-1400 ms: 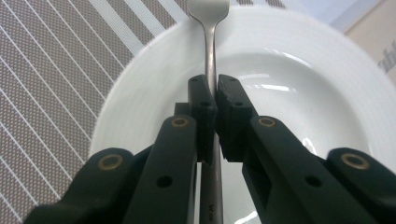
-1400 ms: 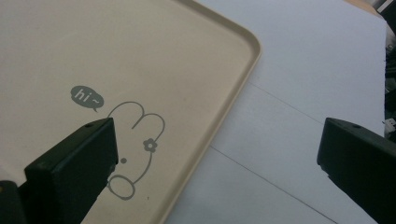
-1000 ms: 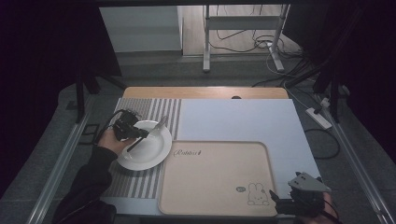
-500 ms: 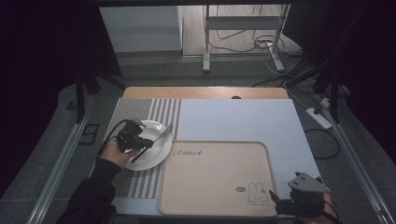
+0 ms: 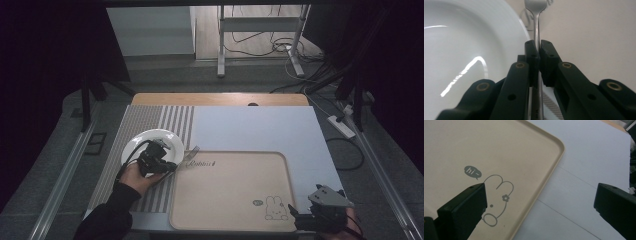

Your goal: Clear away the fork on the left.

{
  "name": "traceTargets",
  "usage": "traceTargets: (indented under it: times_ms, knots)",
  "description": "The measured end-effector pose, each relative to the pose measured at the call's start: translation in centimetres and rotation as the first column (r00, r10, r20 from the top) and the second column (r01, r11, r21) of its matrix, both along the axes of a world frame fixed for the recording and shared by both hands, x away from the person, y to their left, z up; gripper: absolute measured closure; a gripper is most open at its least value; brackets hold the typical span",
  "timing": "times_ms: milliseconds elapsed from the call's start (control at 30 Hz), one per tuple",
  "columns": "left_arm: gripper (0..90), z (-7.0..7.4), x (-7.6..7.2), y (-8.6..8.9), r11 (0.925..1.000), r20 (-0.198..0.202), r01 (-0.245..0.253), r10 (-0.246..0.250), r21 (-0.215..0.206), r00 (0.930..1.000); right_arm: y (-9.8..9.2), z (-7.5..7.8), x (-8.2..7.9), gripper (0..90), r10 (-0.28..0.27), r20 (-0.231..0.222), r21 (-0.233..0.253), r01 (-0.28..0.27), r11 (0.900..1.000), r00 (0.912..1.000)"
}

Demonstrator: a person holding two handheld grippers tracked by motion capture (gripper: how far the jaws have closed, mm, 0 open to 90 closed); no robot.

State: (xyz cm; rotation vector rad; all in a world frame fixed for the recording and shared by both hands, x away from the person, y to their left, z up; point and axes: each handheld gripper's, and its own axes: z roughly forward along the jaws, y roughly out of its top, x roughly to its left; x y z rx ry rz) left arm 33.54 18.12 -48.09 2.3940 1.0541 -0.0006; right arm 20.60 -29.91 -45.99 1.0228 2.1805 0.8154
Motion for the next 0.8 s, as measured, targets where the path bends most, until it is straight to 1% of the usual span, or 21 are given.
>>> traceTargets:
  times_ms: [33,67,133,167,200,233,267,333,400,533,633,733,800]
  knots:
    - [84.9,-0.1,-0.4,-0.6,1.0,-0.004,0.008,-0.008,0.0,1.0,0.0,0.0,0.0,0.0,0.0,0.001,0.0,0.0,1.0,1.0]
    - [84.9,-0.1,-0.4,-0.6,1.0,-0.004,0.008,-0.008,0.0,1.0,0.0,0.0,0.0,0.0,0.001,0.001,-0.001,-0.001,1.0,1.0]
    - [84.9,-0.3,-0.9,-1.4,0.9999,-0.008,0.009,-0.009,-0.009,0.9999,0.0,0.0,0.0,0.0,0.001,0.002,-0.003,-0.001,1.0,1.0]
    - [84.9,-0.4,-1.0,-1.7,0.9998,-0.01,0.016,-0.016,-0.011,0.9998,0.0,0.0,0.0,0.0,0.001,0.002,-0.003,-0.001,1.0,1.0]
    - [84.9,-0.5,-1.4,-2.4,0.9994,-0.009,0.032,-0.033,-0.014,0.9994,0.0,0.0,0.0,0.0,0.002,0.001,-0.004,-0.002,1.0,1.0]
    - [84.9,-0.5,-1.6,-2.8,0.9992,-0.008,0.034,-0.034,-0.02,0.9994,0.0,0.0,0.0,0.0,0.002,0.001,-0.005,-0.002,1.0,1.0]
    - [84.9,-0.5,-1.6,-2.8,0.9992,-0.008,0.034,-0.034,-0.02,0.9994,0.0,0.0,0.0,0.0,0.002,0.001,-0.005,-0.002,1.0,1.0]
    - [84.9,-0.7,-2.0,-3.5,0.9987,-0.011,0.045,-0.045,-0.024,0.9989,0.0,0.0,0.0,0.0,0.002,0.001,-0.005,-0.002,1.0,1.0]
    - [84.9,-0.9,-2.3,-4.4,0.9983,-0.016,0.057,-0.057,-0.013,0.9982,0.0,0.0,0.0,0.0,0.002,0.0,-0.006,-0.002,1.0,1.0]
    - [84.9,-1.3,-2.9,-5.6,0.9974,-0.028,0.071,-0.071,-0.015,0.9971,0.1,0.0,0.0,0.0,0.004,0.0,-0.008,-0.004,1.0,1.0]
    - [84.9,-1.4,-3.1,-6.2,0.9966,-0.027,0.081,-0.082,-0.017,0.9963,0.1,0.0,0.0,0.0,0.005,0.0,-0.008,-0.005,1.0,1.0]
    - [84.9,-1.8,-3.4,-7.1,0.9954,-0.033,0.095,-0.096,-0.011,0.9949,0.1,0.0,0.0,0.0,0.008,-0.002,-0.009,-0.008,1.0,1.0]
    - [84.8,-2.0,-3.4,-7.3,0.9948,-0.034,0.101,-0.101,-0.007,0.9943,0.1,-0.1,0.0,0.0,0.008,-0.002,-0.01,-0.008,1.0,1.0]
